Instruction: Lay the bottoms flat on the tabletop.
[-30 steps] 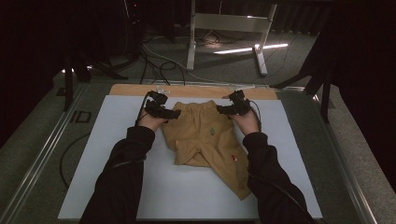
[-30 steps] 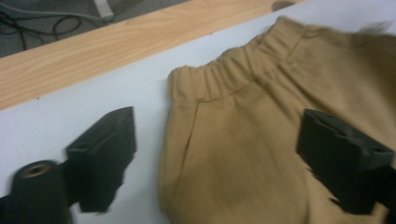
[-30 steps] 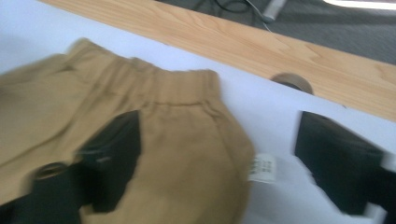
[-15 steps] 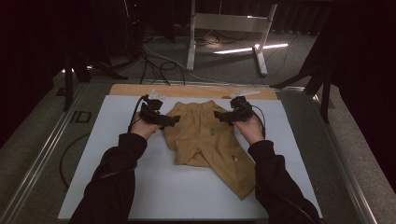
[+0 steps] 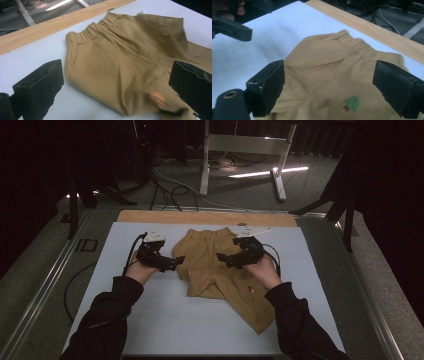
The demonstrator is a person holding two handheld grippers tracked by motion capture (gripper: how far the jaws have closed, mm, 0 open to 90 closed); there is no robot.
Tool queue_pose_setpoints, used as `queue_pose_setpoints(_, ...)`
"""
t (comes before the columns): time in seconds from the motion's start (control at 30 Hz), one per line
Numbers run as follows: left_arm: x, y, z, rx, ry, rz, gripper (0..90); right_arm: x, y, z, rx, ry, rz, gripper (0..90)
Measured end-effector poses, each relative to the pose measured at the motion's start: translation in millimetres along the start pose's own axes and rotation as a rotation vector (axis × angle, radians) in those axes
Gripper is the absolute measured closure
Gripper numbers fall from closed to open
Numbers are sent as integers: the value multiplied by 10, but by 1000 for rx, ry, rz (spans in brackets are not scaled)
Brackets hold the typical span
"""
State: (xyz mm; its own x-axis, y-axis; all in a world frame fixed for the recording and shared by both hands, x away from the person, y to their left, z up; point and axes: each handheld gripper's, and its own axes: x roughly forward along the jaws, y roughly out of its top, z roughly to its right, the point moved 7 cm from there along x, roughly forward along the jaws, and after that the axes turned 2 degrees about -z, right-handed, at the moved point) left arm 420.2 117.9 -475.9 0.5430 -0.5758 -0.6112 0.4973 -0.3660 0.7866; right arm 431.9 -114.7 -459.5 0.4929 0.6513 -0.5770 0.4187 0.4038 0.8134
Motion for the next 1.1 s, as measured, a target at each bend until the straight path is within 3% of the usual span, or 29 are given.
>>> queue_pose_setpoints(0.17,-155,-141,102,11,1,25,4,28,-17,-282,-32,68,29,115)
queue_pose_setpoints(0.2,-155,-141,102,11,1,25,4,28,-17,-282,-32,68,29,115)
queue_pose_setpoints(0.3,-267,-266,156,15,1,40,4,103,-56,-485,-84,91,3,139)
queue_pose_setpoints(0.4,-377,-413,195,8,5,52,4,165,-75,-659,-82,140,-9,151)
queue_pose_setpoints(0.5,-473,-564,234,-4,9,58,5,266,-123,-836,-122,151,-39,146)
queue_pose_setpoints(0.57,-514,-659,272,-4,16,60,5,348,-167,-956,-117,203,-58,145)
queue_pose_setpoints(0.8,-590,-975,512,-14,15,37,5,705,-416,-1182,-178,107,-153,211)
queue_pose_setpoints(1.03,-693,-1085,719,-10,-4,46,4,836,-758,-1149,-183,55,-246,294)
queue_pose_setpoints(1.1,-712,-1104,757,-15,-15,49,5,824,-853,-1121,-176,40,-280,465)
